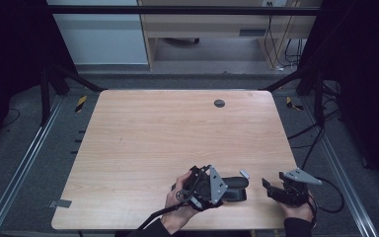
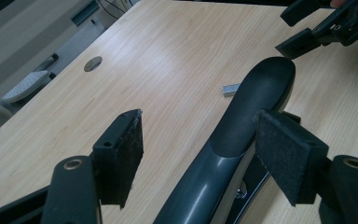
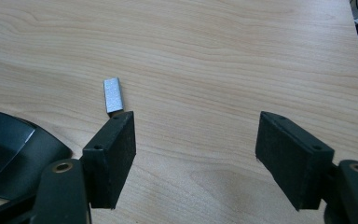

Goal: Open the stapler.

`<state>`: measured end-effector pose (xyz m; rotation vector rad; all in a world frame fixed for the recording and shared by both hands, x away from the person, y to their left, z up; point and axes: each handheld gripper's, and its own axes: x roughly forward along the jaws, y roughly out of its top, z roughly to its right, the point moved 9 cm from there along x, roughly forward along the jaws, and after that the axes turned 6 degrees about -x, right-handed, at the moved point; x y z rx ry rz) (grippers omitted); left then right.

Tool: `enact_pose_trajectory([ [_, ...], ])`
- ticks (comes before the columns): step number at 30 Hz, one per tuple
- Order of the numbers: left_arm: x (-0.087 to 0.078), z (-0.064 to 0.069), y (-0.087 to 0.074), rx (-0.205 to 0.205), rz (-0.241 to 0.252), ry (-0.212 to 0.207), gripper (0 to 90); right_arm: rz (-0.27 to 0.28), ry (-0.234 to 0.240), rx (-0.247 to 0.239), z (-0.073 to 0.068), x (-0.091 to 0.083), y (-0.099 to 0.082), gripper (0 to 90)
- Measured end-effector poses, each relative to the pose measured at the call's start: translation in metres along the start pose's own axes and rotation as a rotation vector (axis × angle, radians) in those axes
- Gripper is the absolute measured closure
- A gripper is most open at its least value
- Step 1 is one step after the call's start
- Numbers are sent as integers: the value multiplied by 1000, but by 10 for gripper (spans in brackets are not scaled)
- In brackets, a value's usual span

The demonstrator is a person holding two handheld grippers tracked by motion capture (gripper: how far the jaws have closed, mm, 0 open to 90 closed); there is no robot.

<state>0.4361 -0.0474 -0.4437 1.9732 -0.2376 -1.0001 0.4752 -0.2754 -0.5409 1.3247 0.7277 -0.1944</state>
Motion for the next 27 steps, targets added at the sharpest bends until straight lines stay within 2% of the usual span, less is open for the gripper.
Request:
enact_pose_trajectory([
  [4,2,5,1,28,-10,-2,311,-1,0,-1,0,0,0,296],
  [15,5,15,5,59,-19,-4,300,-4,7,1,-1,-1,0,317],
  [27,10,25,5,136,-41,18,293,-7,12,0,-1,-1,0,343],
])
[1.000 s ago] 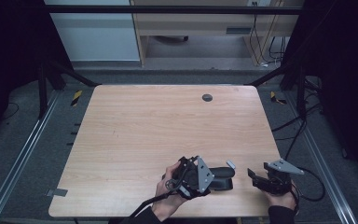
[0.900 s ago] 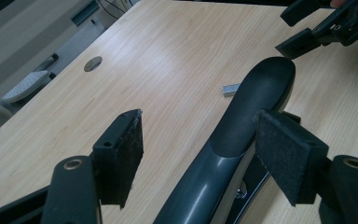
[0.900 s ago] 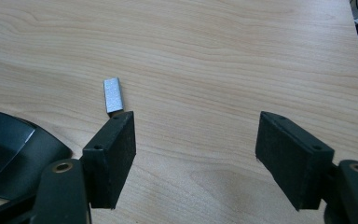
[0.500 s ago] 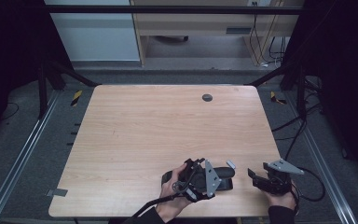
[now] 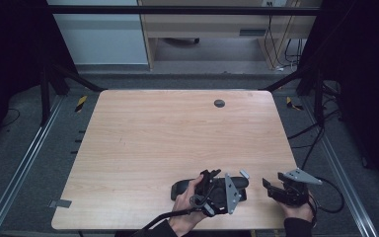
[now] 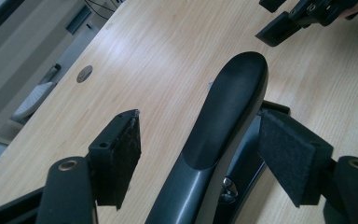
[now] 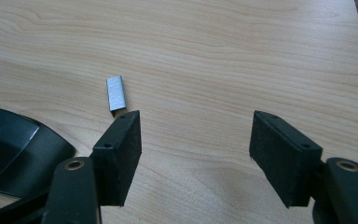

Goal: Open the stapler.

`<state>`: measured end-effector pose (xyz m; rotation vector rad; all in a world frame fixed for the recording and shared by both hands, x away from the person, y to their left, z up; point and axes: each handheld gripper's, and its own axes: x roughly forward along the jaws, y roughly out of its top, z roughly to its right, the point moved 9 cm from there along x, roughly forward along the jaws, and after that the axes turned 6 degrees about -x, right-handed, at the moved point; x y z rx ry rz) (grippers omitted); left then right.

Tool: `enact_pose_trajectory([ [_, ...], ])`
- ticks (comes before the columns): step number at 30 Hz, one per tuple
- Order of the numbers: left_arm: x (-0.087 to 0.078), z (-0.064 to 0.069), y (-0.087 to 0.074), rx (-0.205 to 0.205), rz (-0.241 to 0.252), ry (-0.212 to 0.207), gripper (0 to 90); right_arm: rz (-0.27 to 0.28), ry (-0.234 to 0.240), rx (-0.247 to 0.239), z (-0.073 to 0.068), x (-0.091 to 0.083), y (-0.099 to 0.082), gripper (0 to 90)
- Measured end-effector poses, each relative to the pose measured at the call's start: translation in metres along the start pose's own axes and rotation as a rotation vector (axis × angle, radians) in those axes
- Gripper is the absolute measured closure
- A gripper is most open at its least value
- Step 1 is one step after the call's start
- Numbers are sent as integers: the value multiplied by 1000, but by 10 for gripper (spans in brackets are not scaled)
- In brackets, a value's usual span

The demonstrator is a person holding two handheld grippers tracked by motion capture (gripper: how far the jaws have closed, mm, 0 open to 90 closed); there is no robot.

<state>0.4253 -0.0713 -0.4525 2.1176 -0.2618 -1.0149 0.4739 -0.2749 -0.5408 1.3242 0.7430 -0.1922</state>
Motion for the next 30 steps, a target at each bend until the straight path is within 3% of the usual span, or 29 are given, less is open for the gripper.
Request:
enact_pose_trajectory([
  [3,3,3,0,32,-8,15,285,-1,0,3,0,0,0,352],
  [15,12,11,-4,79,-45,23,269,1,14,3,-1,-1,0,403],
  [30,25,15,-7,140,-78,62,263,-5,31,-3,-3,-1,0,476],
])
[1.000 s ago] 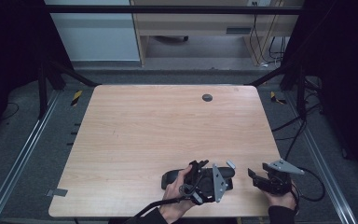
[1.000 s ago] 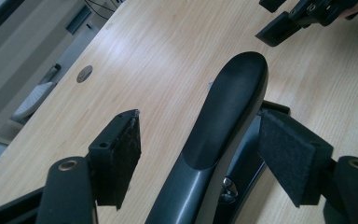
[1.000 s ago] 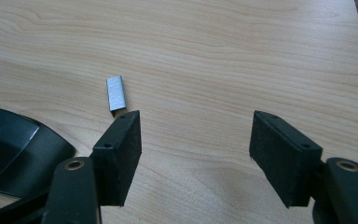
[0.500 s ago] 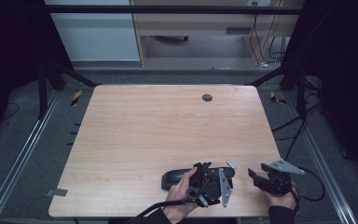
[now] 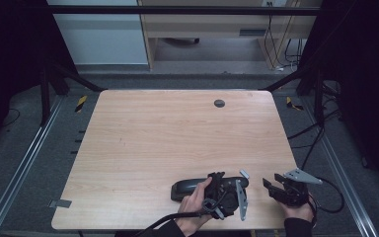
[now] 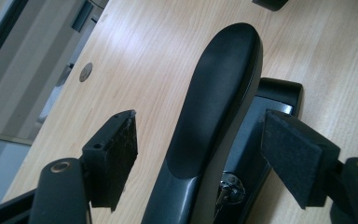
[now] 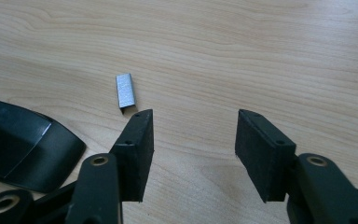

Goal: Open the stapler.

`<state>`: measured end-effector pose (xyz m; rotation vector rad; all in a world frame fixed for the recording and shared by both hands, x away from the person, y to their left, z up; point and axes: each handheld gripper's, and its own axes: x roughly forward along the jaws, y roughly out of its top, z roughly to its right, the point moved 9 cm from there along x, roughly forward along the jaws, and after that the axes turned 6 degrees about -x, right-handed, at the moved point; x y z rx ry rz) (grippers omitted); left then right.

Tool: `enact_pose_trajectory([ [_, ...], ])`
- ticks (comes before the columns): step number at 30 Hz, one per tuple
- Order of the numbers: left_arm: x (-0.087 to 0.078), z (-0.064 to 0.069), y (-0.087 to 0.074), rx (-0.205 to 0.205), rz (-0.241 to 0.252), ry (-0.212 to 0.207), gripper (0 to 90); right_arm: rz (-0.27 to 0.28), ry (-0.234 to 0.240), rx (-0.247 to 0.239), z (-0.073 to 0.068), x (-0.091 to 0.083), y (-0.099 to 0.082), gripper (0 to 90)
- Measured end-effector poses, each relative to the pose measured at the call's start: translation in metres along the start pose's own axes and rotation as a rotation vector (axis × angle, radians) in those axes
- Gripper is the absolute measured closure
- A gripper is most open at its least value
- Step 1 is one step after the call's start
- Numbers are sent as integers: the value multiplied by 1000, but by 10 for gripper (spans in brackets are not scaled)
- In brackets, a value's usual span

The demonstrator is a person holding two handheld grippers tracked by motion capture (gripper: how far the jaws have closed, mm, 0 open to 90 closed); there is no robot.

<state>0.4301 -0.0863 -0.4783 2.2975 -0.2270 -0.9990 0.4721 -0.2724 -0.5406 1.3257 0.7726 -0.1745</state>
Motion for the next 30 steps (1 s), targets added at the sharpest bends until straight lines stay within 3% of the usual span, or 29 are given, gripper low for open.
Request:
enact_pose_trajectory([
  [21,18,5,-4,98,-67,47,343,-10,26,-9,-4,-1,0,580],
  [30,23,7,-5,132,-73,70,420,-20,44,-14,-6,-1,-1,636],
])
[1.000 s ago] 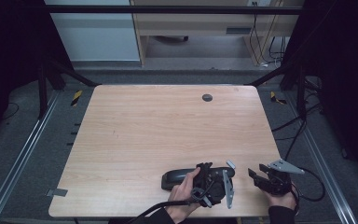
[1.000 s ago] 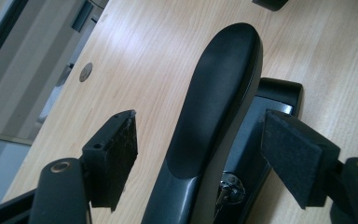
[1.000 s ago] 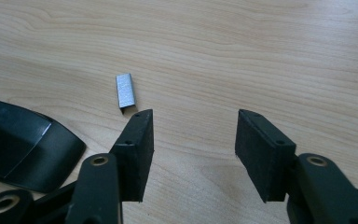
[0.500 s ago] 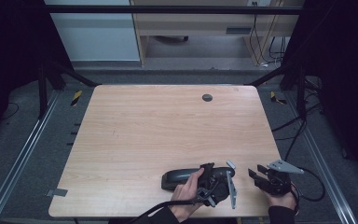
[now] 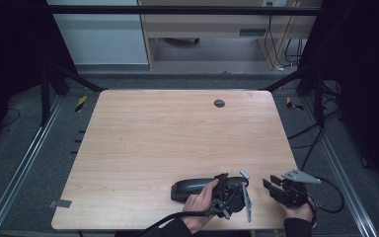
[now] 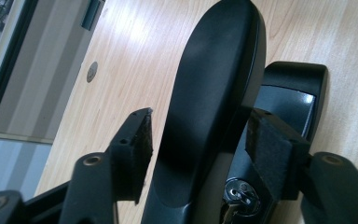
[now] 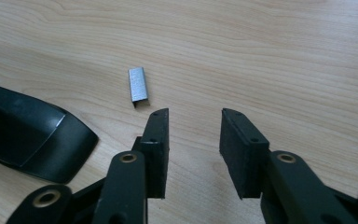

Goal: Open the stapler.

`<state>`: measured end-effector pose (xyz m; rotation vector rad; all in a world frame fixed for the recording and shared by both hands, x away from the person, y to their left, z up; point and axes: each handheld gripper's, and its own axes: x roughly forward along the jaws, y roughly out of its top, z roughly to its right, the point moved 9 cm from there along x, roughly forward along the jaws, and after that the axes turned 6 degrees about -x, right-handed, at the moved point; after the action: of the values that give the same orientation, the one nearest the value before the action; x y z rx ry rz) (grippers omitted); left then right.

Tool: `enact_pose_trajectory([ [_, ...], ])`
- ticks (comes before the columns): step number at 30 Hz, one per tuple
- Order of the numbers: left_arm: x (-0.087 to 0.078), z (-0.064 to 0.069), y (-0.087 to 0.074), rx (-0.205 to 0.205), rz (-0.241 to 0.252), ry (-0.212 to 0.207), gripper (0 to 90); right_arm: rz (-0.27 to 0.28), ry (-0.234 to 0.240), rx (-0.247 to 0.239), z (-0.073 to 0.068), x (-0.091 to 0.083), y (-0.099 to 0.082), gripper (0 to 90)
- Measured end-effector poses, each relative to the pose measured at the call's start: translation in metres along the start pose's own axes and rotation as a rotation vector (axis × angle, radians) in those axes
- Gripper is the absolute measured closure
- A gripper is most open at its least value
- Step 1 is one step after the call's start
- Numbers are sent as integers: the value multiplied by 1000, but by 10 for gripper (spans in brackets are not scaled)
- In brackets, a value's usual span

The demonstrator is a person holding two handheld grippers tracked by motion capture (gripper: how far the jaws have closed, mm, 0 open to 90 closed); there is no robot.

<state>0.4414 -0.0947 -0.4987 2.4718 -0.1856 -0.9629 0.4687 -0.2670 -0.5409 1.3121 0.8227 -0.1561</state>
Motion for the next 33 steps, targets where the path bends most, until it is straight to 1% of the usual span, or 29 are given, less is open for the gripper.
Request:
enact_pose_trajectory([
  [3,1,1,0,-3,2,1,448,-2,15,2,-3,0,0,661],
  [5,2,1,0,16,4,19,462,-2,20,-1,-4,0,0,681],
  [8,3,1,1,20,9,30,489,-1,26,-2,-4,0,1,700],
  [9,3,1,1,22,6,35,497,-1,37,4,-6,-1,1,731],
  [14,3,1,1,26,2,44,504,3,60,-5,-10,-1,2,780],
  [15,3,1,1,30,0,46,506,-1,67,2,-12,-2,2,788],
  [18,3,1,1,37,-2,51,510,3,82,-14,-15,-1,3,818],
  [19,4,1,1,36,-2,52,510,-2,84,-10,-17,-2,3,828],
  [21,4,1,1,36,-3,53,511,1,90,-19,-18,-2,3,833],
  [22,3,1,1,40,-7,54,514,-1,102,-17,-22,-2,3,844],
  [23,3,1,1,41,-7,54,514,1,107,-29,-24,-1,4,849],
  [26,3,1,1,42,-8,56,515,1,117,-35,-28,-1,4,857],
  [28,3,1,1,42,-8,57,516,4,135,-57,-31,1,4,865],
  [31,3,1,1,41,-8,58,517,2,145,-51,-34,2,4,866],
  [32,3,1,1,40,-8,57,517,10,160,-59,-37,2,4,865],
  [33,3,1,1,40,-8,57,517,10,160,-59,-37,2,4,865],
])
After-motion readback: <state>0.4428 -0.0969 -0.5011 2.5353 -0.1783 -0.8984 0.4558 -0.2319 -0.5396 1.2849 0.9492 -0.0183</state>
